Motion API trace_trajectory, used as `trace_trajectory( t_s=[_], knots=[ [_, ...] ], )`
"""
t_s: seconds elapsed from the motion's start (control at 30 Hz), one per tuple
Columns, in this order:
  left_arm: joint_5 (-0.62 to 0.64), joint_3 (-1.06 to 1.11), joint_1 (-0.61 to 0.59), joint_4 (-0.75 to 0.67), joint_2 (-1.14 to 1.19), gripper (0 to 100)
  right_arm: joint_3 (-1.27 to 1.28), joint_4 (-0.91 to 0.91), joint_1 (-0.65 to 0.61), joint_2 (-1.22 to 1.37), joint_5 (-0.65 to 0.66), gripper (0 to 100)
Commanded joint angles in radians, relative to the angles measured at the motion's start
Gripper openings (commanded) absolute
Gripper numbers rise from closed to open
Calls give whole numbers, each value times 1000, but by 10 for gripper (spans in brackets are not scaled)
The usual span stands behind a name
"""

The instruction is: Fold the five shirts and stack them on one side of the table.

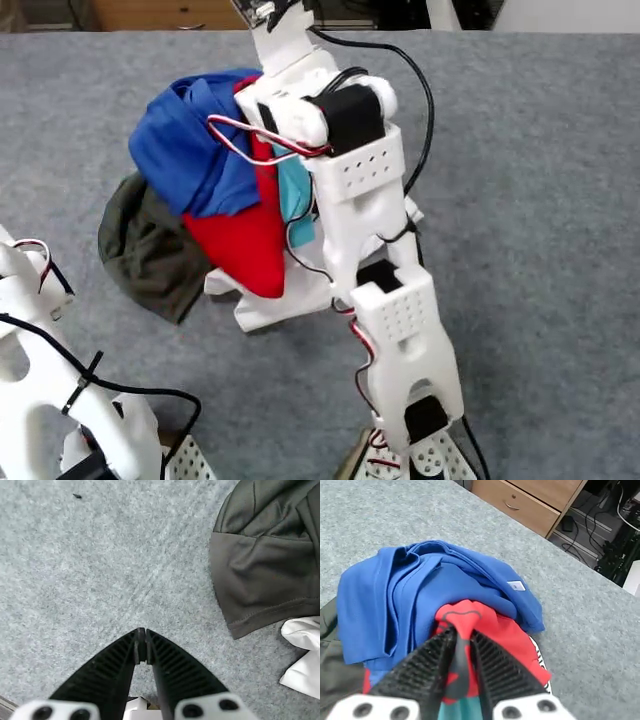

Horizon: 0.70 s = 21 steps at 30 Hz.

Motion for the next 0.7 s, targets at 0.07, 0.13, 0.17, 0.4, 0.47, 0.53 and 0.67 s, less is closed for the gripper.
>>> trace_trajectory(
  t_s=[0.07,0.13,0.17,0.4,0.47,0.53,0.67],
  knots=[
    [6,-9,12,-5,-12,19,15,20,70,-168,-5,48],
    [5,-12,12,-5,-12,19,56,20,91,-171,-9,150],
    [3,-12,12,-5,-12,19,73,20,97,-171,-8,215],
    [5,-14,11,-5,-12,19,111,18,56,-160,-11,352],
    [5,-14,11,-5,-12,19,139,12,13,-136,-11,335],
    [5,-14,11,-5,-12,19,176,12,-38,-94,-12,328],
    [5,-14,-18,-6,-12,19,268,-9,-136,36,-28,330]
  ],
)
